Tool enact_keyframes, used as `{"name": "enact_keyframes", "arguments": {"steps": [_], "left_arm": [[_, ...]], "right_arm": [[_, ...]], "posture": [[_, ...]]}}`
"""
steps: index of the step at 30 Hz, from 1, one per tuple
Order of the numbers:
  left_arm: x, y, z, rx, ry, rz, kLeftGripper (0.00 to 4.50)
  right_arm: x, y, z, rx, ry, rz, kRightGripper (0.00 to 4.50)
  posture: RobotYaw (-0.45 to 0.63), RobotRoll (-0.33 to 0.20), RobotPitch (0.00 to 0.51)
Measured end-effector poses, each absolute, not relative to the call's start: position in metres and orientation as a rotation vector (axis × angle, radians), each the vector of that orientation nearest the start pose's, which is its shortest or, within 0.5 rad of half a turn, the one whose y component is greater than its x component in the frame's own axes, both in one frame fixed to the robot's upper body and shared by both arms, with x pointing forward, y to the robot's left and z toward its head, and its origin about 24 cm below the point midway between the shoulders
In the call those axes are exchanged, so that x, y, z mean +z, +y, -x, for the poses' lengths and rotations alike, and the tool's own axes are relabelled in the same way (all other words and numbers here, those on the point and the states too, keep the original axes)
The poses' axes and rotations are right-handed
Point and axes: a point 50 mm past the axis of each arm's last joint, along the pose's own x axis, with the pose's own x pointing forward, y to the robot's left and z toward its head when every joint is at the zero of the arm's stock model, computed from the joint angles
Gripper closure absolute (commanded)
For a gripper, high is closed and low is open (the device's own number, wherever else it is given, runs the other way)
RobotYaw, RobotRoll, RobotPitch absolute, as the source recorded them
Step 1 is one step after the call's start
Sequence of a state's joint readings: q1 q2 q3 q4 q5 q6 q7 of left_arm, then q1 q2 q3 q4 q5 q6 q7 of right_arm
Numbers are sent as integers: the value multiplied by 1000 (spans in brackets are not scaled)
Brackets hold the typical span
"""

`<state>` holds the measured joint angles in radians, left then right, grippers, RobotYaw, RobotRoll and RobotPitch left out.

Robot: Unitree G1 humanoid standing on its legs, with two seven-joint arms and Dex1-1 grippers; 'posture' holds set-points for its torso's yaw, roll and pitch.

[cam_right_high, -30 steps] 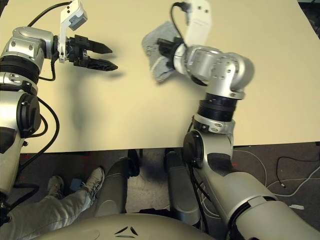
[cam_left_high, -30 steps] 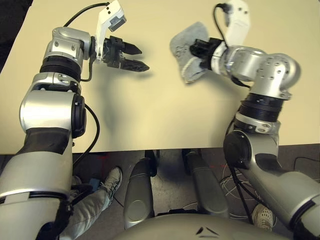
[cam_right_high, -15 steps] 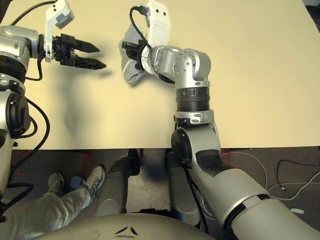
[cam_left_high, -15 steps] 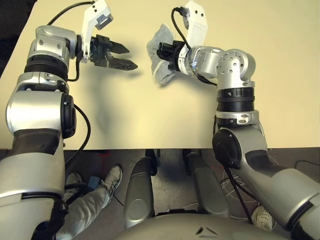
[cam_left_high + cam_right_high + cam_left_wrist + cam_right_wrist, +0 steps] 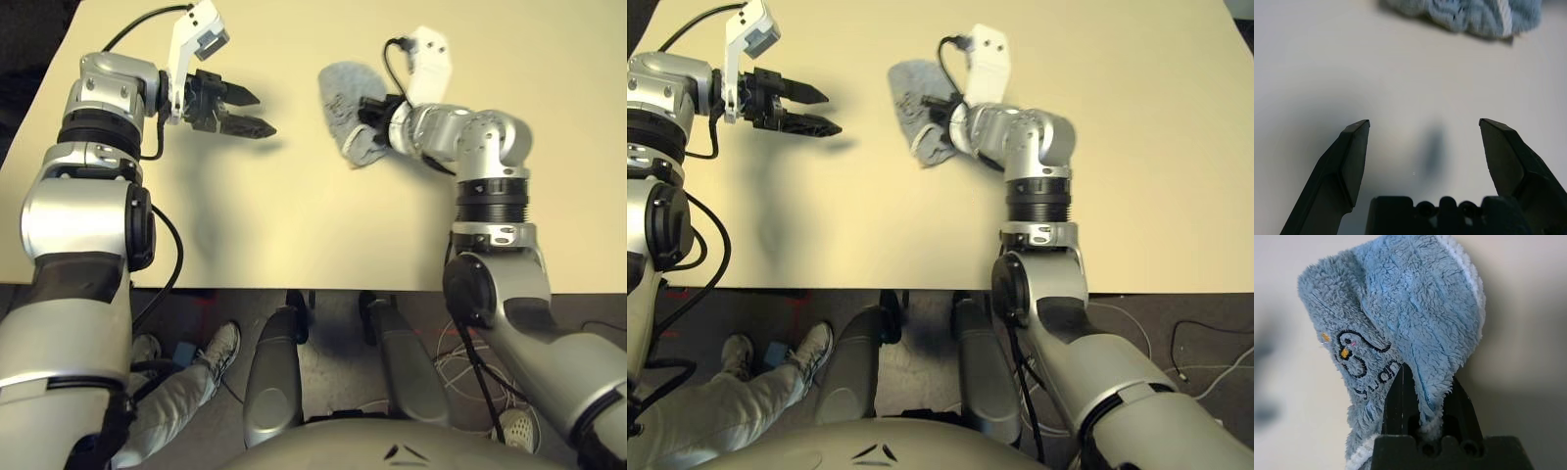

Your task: Wipe the water off the table with a rag.

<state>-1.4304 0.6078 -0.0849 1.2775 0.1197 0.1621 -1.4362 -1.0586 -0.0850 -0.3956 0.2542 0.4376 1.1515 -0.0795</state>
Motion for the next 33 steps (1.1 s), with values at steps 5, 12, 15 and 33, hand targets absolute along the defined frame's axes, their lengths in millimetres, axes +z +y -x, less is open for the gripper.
{"name": "enact_keyframes", "arguments": {"steps": [5,12,15,33], "left_arm": [[260,215,-388,-1057,345,-414,0],[259,211,-389,-1054,337,-416,0],[259,210,-390,-1054,336,-416,0],[281,203,-404,-810,-4,-303,0]], "right_arm": [[229,-169,-363,137,319,-401,4414],[220,-211,-342,14,345,-367,4414],[221,-230,-334,-41,343,-337,4414],[251,-313,-317,-259,133,-52,53]], "posture": [[-98,0,345],[-113,0,342],[-122,0,343],[-65,0,332]]}}
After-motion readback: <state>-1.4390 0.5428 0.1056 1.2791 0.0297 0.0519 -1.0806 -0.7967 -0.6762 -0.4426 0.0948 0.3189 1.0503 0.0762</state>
